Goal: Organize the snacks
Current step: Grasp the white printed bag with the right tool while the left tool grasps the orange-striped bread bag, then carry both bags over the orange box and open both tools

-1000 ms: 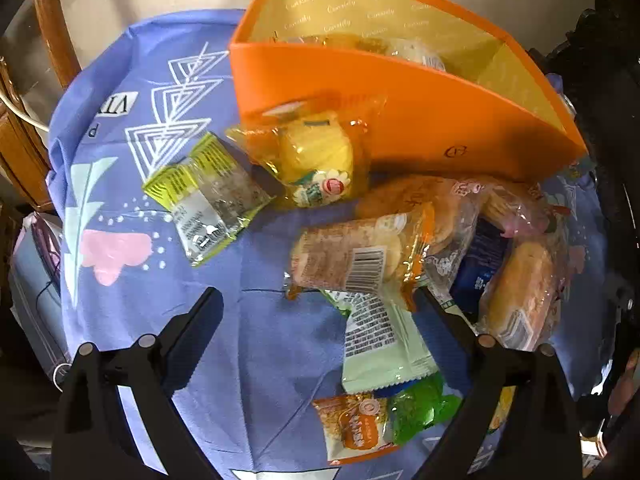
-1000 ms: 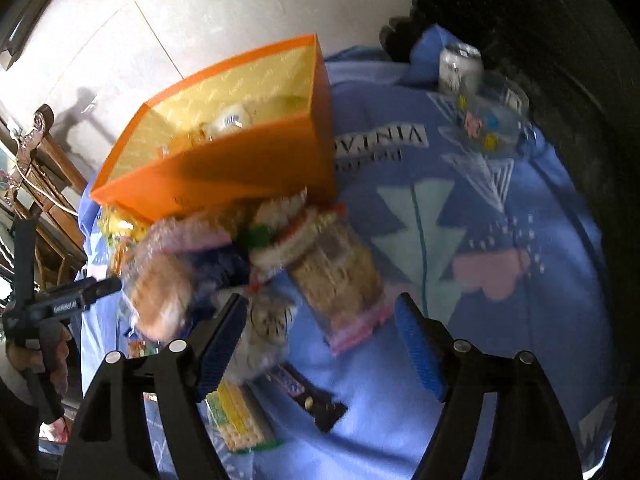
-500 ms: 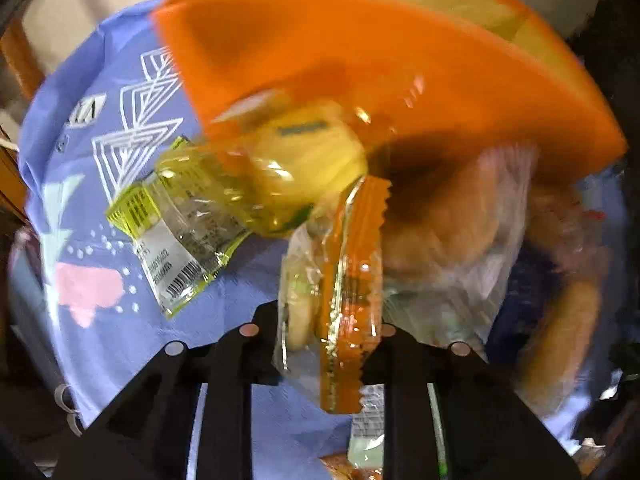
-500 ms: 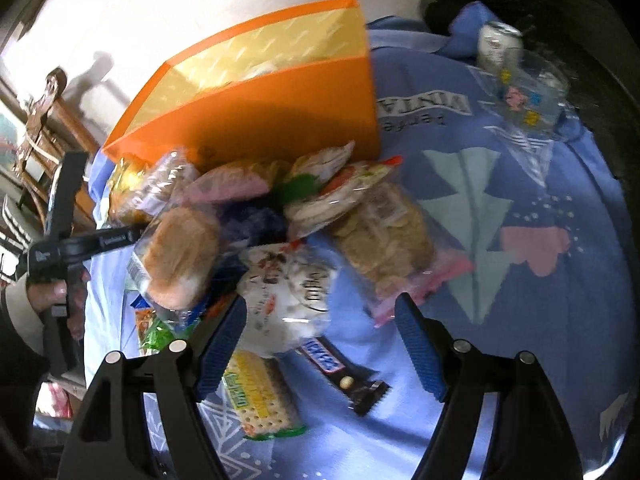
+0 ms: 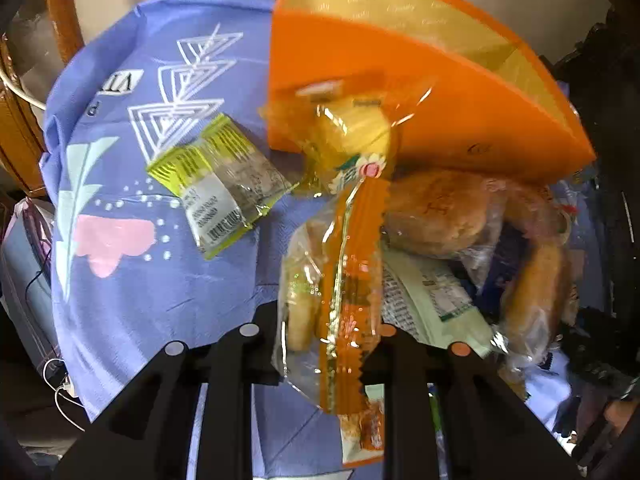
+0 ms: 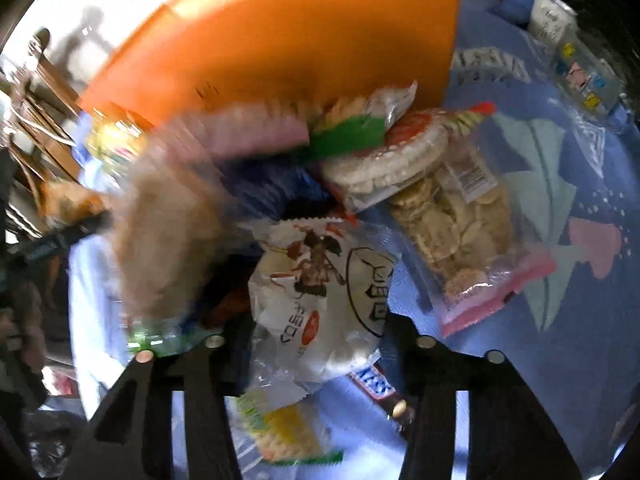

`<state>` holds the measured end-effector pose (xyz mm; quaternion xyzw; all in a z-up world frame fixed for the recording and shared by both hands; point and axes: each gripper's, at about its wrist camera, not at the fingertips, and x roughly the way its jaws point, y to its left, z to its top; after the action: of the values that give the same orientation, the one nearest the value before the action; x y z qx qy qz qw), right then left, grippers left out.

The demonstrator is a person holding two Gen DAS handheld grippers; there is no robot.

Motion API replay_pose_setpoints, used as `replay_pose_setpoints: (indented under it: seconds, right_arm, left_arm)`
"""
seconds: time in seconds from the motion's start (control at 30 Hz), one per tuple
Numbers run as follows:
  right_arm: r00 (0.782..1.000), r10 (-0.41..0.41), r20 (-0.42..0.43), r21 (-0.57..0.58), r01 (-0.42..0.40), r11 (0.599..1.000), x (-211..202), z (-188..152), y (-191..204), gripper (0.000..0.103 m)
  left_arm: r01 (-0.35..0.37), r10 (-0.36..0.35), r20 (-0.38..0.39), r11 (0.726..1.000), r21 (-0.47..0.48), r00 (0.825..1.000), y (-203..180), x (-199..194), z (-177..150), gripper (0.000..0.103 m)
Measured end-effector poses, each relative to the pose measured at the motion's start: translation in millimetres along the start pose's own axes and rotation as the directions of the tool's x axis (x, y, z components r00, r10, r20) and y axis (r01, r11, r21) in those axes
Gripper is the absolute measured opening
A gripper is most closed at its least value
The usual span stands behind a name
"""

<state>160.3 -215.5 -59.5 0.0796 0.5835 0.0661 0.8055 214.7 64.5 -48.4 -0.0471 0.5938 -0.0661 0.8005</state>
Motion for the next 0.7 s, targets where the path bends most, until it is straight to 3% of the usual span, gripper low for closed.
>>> replay_pose_setpoints:
  seconds: [0.43,0.7]
  right_arm:
    - [0.986,0.117,0.119,0.027,-0.121,0.992,-88,-27,-24,0.047]
    - [0.947,0.159,0.278,-0.024,-0.159,0.987,-137,24,-11,0.047]
  left_arm:
    - [0.053,-0.054,0.075,0.998,0.015,0.996,-8,-62,-9,0.021]
    - [0.069,-0.078,0.148,0.996,0.062,0.986,-26,-101,20,0.021]
